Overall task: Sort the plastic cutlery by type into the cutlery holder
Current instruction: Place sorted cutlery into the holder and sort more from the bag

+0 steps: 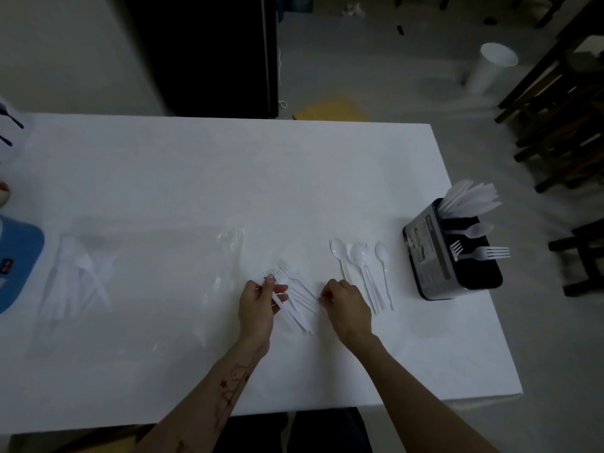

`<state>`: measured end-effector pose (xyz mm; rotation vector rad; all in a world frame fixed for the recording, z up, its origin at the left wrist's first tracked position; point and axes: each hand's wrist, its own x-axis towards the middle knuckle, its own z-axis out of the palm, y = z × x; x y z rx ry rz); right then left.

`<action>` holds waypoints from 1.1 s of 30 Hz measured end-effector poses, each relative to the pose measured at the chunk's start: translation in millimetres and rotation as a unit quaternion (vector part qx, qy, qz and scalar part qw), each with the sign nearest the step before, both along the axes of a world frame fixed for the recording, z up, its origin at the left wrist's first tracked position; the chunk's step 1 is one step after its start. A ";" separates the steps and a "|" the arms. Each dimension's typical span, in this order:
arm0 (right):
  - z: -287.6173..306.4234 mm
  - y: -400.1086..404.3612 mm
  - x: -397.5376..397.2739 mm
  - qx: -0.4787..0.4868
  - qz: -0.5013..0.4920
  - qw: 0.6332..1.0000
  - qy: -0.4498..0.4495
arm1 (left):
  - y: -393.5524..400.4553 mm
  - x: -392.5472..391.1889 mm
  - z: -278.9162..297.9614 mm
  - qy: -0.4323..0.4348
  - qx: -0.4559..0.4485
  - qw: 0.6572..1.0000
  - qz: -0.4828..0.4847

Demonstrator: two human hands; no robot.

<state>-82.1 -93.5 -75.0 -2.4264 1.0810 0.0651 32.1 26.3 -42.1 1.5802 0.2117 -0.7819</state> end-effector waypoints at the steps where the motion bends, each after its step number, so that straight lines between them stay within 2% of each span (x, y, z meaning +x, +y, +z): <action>1: 0.1 -1.7 0.6 0.003 -0.013 1.000 0.003 | 2.6 0.0 -1.1 0.006 0.000 1.000 0.011; 5: 2.4 -15.8 -1.3 0.039 -0.074 0.996 0.006 | 7.3 -1.7 -5.0 0.012 0.004 0.999 0.030; 12: 2.0 -12.9 -5.0 0.046 -0.027 0.999 -0.008 | -4.3 -9.8 -3.9 0.034 -0.002 0.999 0.022; 22: 0.9 -18.8 -8.8 -0.005 -0.129 0.991 -0.038 | -10.8 -13.9 1.2 0.061 -0.044 0.997 0.031; 24: 1.5 -13.6 -10.0 -0.041 -0.099 0.993 -0.045 | -8.7 -14.9 1.2 0.060 -0.052 0.996 0.028; 27: 1.6 -4.2 -9.0 -0.086 -0.031 0.995 -0.030 | -7.0 -14.7 0.1 0.067 -0.055 0.996 0.023; 33: 0.7 -10.1 3.8 -0.033 -0.077 0.996 0.031 | -7.7 -13.1 -2.6 0.086 -0.047 0.995 0.016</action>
